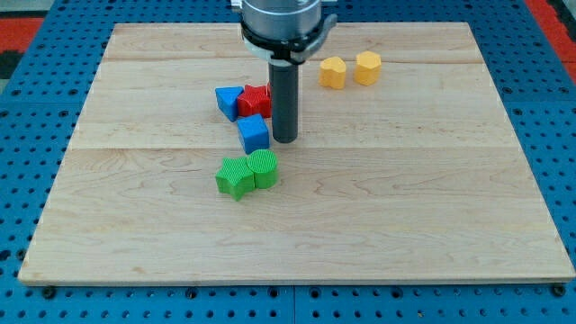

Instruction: Push the blue cube into the blue triangle

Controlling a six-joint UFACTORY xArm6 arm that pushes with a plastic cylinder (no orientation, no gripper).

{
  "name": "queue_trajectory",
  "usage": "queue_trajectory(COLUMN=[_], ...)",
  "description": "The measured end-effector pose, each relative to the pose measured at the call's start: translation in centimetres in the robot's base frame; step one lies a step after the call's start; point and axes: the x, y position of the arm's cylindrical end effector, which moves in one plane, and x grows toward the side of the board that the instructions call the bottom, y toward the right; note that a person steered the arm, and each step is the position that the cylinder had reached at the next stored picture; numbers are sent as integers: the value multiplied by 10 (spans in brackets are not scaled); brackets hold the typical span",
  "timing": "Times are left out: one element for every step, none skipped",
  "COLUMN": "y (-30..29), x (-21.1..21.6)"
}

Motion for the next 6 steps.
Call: queue_trajectory(y=[-22, -59, -99, -92, -91, -80], x=[13, 7, -22, -31, -64, -94])
